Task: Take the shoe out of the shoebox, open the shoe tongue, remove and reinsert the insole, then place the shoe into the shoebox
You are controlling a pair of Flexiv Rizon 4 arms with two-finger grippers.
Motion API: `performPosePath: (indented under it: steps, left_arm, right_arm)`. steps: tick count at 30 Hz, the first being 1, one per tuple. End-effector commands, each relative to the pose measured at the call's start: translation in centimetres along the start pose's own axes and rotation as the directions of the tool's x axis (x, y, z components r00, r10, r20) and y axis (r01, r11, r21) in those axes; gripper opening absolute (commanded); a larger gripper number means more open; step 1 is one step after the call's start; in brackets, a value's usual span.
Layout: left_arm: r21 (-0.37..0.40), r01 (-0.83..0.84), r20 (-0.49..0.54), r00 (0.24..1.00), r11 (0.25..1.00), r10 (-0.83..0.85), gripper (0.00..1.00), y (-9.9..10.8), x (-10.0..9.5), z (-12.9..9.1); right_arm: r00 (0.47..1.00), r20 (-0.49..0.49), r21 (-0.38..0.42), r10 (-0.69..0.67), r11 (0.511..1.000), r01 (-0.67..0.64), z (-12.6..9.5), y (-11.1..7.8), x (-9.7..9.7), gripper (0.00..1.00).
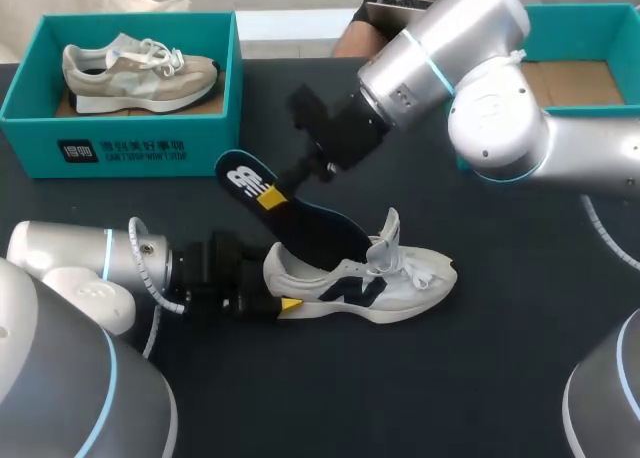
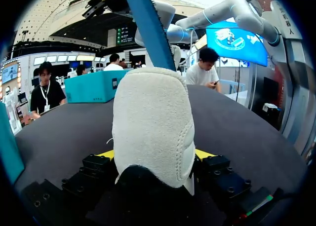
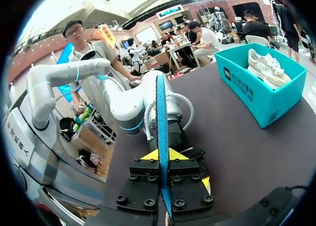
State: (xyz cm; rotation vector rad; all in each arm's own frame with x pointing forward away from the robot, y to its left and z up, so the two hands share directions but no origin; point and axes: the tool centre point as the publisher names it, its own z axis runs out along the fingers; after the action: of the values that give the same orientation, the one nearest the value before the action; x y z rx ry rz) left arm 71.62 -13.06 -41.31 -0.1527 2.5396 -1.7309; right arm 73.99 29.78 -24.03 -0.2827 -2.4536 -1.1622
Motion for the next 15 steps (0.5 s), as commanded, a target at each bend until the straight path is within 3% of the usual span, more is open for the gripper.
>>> performPosePath:
  steps: [1, 7, 15]
  left_arm:
    - [-0.002, 0.001, 0.001, 1.000, 1.000, 0.000, 0.00, 0.4, 0.0, 0.0]
    - [-0.002, 0.001, 0.001, 1.000, 1.000, 0.000, 0.00, 0.4, 0.0, 0.0]
    - [-0.002, 0.001, 0.001, 1.000, 1.000, 0.000, 0.00, 0.4, 0.0, 0.0]
  right_arm:
    - [0.999, 0.037, -0.097, -0.037, 0.994, 0.041, -1.1, 1.5, -0.1, 0.00]
    - [1.000, 0.019, -0.349, -0.024, 0.937, 0.029, -4.2, 4.4, 0.7, 0.00]
    - [0.998, -0.060, -0.434, 0.018, 0.900, -0.042, -7.7, 6.7, 2.7, 0.00]
